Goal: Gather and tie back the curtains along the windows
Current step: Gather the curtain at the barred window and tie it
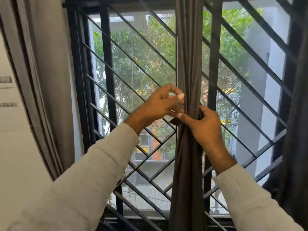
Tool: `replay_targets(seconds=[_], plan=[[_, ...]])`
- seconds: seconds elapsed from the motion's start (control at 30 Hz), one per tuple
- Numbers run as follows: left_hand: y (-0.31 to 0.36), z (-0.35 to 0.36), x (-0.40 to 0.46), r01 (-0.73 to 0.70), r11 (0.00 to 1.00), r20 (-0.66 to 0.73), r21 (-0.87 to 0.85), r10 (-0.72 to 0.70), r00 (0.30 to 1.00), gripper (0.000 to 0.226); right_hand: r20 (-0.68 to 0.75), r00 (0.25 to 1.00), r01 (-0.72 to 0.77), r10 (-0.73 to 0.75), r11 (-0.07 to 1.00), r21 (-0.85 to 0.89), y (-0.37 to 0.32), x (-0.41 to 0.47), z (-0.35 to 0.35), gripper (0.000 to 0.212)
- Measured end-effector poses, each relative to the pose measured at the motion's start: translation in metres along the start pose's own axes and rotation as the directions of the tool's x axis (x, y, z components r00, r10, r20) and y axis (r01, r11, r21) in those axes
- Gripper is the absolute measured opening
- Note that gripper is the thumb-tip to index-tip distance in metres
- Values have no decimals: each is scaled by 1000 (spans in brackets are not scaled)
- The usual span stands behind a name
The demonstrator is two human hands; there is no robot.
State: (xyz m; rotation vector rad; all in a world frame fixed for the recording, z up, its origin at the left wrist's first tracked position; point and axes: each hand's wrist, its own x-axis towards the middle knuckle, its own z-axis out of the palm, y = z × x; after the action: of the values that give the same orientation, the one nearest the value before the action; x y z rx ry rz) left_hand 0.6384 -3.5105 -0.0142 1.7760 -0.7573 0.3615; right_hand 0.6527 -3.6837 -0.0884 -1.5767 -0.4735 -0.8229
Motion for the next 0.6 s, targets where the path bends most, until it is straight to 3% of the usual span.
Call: replay_targets(seconds=[0.07,0.17,0.2,0.27,0.33,0.43,0.5,0.6], plan=[[-5,-8,-2,-39,999,45,-29,40,998,11,-11,1000,13,-13,1000,15,0,4,0,21],[-15,-24,-3,-188,974,-254,129,216,943,3,1,999,52,-52,999,-4,0,4,-3,18],[-20,-33,-4,-201,955,-357,219,270,894,4,11,998,56,-56,998,13,0,3,-5,19],[-32,-50,-4,-161,927,-429,339,304,851,10,33,998,44,-47,997,68,1,2,-8,17],[-42,-56,-5,-107,914,-378,392,266,887,13,51,998,27,-32,996,88,1,3,-9,14],[-49,-44,-6,-133,903,-190,409,227,955,12,73,997,10,-17,995,98,0,4,-4,14],[-49,-38,-9,-84,942,-40,326,103,994,16,72,997,-3,-5,994,111,-1,5,0,14],[-46,-38,-14,41,960,124,276,-78,989,29,62,998,-12,6,994,108,0,6,0,17]])
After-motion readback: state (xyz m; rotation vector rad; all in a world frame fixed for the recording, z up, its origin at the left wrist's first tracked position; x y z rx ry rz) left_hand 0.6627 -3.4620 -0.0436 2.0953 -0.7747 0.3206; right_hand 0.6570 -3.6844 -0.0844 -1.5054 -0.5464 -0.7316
